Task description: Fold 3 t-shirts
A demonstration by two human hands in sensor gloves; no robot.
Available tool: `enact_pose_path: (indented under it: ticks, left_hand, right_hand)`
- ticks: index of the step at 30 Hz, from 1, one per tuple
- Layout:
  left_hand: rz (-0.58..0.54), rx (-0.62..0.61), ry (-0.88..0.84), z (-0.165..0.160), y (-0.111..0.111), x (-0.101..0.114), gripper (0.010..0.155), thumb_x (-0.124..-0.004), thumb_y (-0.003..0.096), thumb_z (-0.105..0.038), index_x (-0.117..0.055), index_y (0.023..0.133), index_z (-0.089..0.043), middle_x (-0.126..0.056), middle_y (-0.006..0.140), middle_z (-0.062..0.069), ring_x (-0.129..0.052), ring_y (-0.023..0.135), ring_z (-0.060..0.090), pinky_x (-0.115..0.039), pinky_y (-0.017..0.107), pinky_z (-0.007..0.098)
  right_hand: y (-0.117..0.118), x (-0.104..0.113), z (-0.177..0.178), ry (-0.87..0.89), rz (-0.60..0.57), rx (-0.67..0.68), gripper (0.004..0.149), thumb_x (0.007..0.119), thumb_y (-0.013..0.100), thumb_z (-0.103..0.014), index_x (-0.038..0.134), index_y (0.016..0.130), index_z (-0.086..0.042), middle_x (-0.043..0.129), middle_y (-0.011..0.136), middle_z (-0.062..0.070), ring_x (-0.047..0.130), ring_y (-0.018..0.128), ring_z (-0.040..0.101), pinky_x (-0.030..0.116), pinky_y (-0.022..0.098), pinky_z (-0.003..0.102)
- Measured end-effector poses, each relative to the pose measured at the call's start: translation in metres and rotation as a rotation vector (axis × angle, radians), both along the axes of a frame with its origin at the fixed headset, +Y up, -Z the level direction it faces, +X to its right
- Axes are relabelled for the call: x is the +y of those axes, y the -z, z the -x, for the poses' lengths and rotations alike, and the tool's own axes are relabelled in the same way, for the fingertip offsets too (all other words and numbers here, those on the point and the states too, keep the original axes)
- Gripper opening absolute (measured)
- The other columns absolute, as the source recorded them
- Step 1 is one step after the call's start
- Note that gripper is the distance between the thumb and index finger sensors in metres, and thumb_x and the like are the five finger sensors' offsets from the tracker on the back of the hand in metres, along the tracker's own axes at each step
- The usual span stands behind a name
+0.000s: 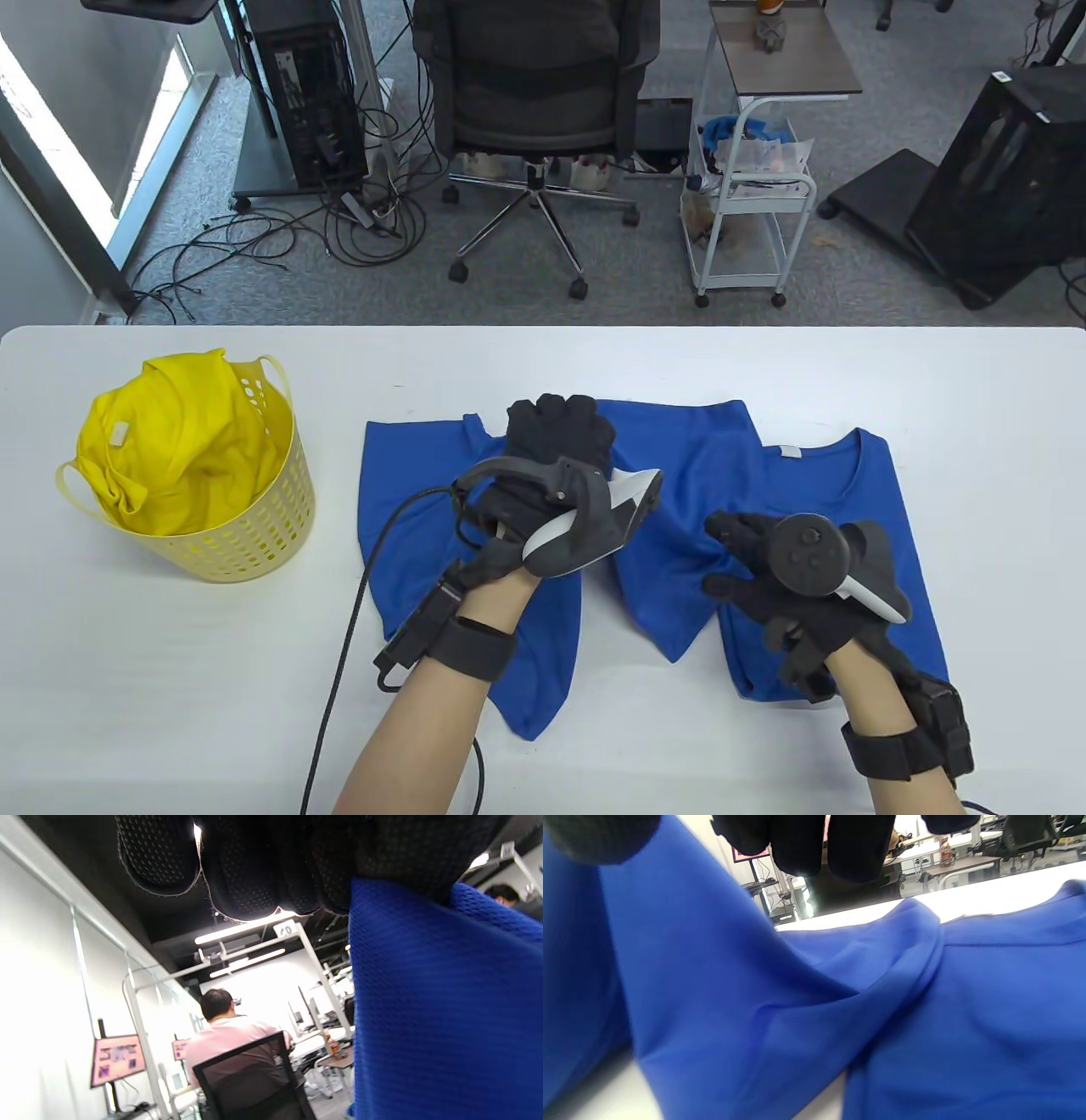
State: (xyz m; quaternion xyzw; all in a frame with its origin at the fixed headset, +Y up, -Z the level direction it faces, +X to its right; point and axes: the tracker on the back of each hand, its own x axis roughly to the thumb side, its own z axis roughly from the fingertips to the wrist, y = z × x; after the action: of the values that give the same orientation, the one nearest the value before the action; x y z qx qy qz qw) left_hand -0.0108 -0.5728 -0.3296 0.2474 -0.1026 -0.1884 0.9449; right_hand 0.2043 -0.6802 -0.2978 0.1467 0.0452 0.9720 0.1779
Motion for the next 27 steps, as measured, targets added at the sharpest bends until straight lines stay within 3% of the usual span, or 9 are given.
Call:
enact_pose_path:
  ticks: [5, 8, 11, 15, 18, 22, 25, 27]
  left_hand:
    - [0.026, 0.043, -0.019, -0.003, 0.010, -0.005, 0.041, -0.081, 0.0365, -0.053, -0.084, 0.073, -0.035, -0.081, 0.085, -0.008, -0.086, 0.074, 0.017, -0.075, 0.063, 0.044]
    - [0.046, 0.073, -0.030, 0.000, 0.013, -0.004, 0.041, -0.081, 0.0368, -0.054, -0.084, 0.074, -0.035, -0.081, 0.085, -0.008, -0.086, 0.074, 0.016, -0.075, 0.063, 0.044]
    - [0.049, 0.076, -0.038, 0.003, 0.012, -0.003, 0.041, -0.081, 0.0372, -0.053, -0.084, 0.074, -0.034, -0.081, 0.085, -0.007, -0.086, 0.073, 0.017, -0.075, 0.062, 0.044]
    - [0.055, 0.070, -0.060, 0.008, 0.007, -0.003, 0.041, -0.081, 0.0373, -0.053, -0.084, 0.074, -0.035, -0.082, 0.085, -0.007, -0.086, 0.073, 0.017, -0.076, 0.062, 0.044]
    - [0.060, 0.055, -0.079, 0.015, 0.002, -0.003, 0.041, -0.081, 0.0374, -0.053, -0.084, 0.074, -0.035, -0.082, 0.084, -0.007, -0.086, 0.073, 0.017, -0.076, 0.062, 0.044]
    - [0.065, 0.050, -0.094, 0.025, -0.001, -0.004, 0.041, -0.081, 0.0375, -0.053, -0.084, 0.074, -0.034, -0.082, 0.084, -0.007, -0.086, 0.073, 0.017, -0.076, 0.062, 0.044]
    - [0.076, 0.052, -0.108, 0.034, -0.001, -0.005, 0.041, -0.081, 0.0373, -0.053, -0.084, 0.074, -0.035, -0.082, 0.084, -0.007, -0.087, 0.072, 0.017, -0.076, 0.062, 0.044]
    - [0.074, 0.063, -0.117, 0.042, 0.000, -0.005, 0.041, -0.081, 0.0374, -0.053, -0.084, 0.074, -0.035, -0.082, 0.084, -0.007, -0.087, 0.073, 0.017, -0.076, 0.062, 0.044]
  right_hand:
    - [-0.005, -0.014, 0.044, 0.000, 0.006, 0.001, 0.083, 0.075, 0.037, -0.058, 0.048, 0.104, -0.017, 0.053, 0.108, 0.014, 0.060, 0.097, 0.045, 0.041, 0.070, 0.074]
    - [-0.012, -0.024, 0.079, -0.038, 0.009, -0.038, 0.097, 0.072, 0.034, -0.065, 0.035, 0.105, -0.010, 0.038, 0.110, 0.021, 0.049, 0.099, 0.049, 0.036, 0.070, 0.076]
    - [-0.020, -0.036, 0.110, -0.008, 0.021, -0.107, 0.110, 0.071, 0.031, -0.069, 0.019, 0.104, -0.005, 0.018, 0.108, 0.026, 0.029, 0.100, 0.054, 0.022, 0.068, 0.080]
    - [-0.027, -0.048, 0.138, -0.059, -0.105, -0.268, 0.113, 0.076, 0.030, -0.066, 0.017, 0.102, -0.002, 0.016, 0.106, 0.029, 0.027, 0.098, 0.057, 0.021, 0.067, 0.081]
    - [-0.021, -0.053, 0.143, -0.206, -0.202, -0.380, 0.108, 0.079, 0.033, -0.060, 0.020, 0.102, -0.001, 0.020, 0.106, 0.030, 0.033, 0.097, 0.057, 0.026, 0.067, 0.079]
    - [-0.013, -0.062, 0.136, -0.167, -0.182, -0.456, 0.102, 0.081, 0.034, -0.057, 0.027, 0.103, -0.005, 0.028, 0.107, 0.025, 0.038, 0.098, 0.054, 0.030, 0.069, 0.077]
    - [-0.008, -0.067, 0.129, -0.165, -0.189, -0.485, 0.090, 0.083, 0.034, -0.055, 0.040, 0.102, -0.013, 0.048, 0.105, 0.016, 0.058, 0.095, 0.045, 0.037, 0.070, 0.075]
    - [-0.003, -0.071, 0.122, -0.152, -0.178, -0.506, 0.071, 0.085, 0.036, -0.051, 0.058, 0.096, -0.023, 0.070, 0.096, 0.004, 0.075, 0.090, 0.037, 0.041, 0.071, 0.073]
